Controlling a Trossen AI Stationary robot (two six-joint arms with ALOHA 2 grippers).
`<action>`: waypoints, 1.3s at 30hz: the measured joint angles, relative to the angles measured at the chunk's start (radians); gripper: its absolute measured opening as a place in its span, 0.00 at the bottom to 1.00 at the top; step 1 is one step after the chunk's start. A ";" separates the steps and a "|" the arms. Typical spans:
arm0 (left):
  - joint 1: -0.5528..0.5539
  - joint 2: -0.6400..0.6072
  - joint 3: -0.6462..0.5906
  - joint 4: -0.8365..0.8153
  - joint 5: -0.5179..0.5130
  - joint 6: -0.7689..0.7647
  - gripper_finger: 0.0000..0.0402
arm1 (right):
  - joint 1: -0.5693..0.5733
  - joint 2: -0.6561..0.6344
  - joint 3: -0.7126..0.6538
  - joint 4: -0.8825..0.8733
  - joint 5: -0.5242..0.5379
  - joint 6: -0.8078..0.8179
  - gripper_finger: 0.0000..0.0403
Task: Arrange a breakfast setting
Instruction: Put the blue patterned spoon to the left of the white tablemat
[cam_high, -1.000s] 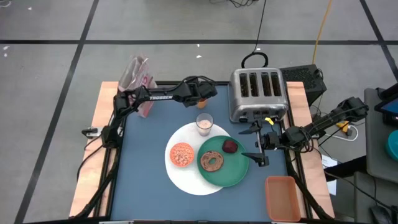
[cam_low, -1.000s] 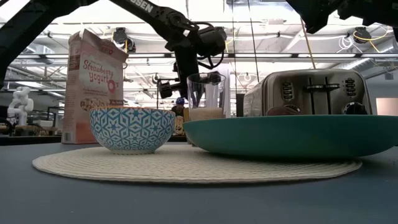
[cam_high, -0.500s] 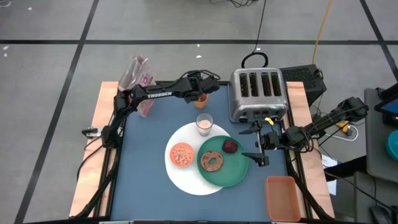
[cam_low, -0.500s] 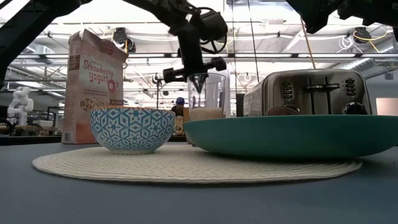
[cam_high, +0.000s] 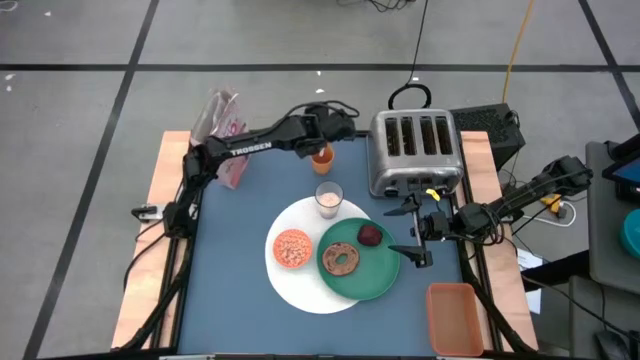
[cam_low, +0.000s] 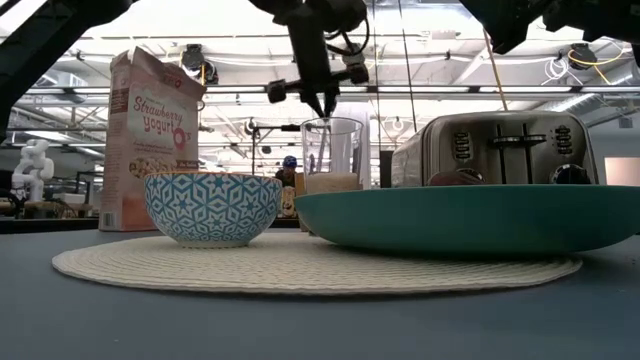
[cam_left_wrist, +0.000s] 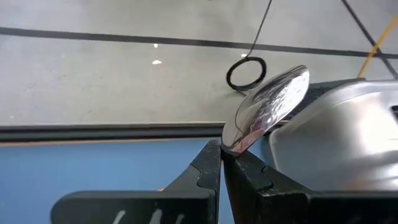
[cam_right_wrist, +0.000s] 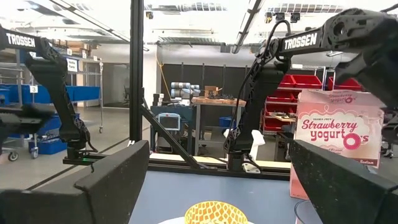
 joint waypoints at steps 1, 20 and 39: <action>0.000 0.000 0.007 0.000 0.001 0.009 0.05 | 0.000 0.000 0.000 0.000 0.000 0.000 0.95; -0.057 -0.050 0.066 -0.293 -0.027 0.003 0.05 | 0.000 0.000 0.000 0.000 0.000 0.000 0.95; -0.226 -0.164 0.001 -0.676 -0.117 -0.191 0.05 | 0.000 0.000 0.000 0.005 0.000 0.000 0.95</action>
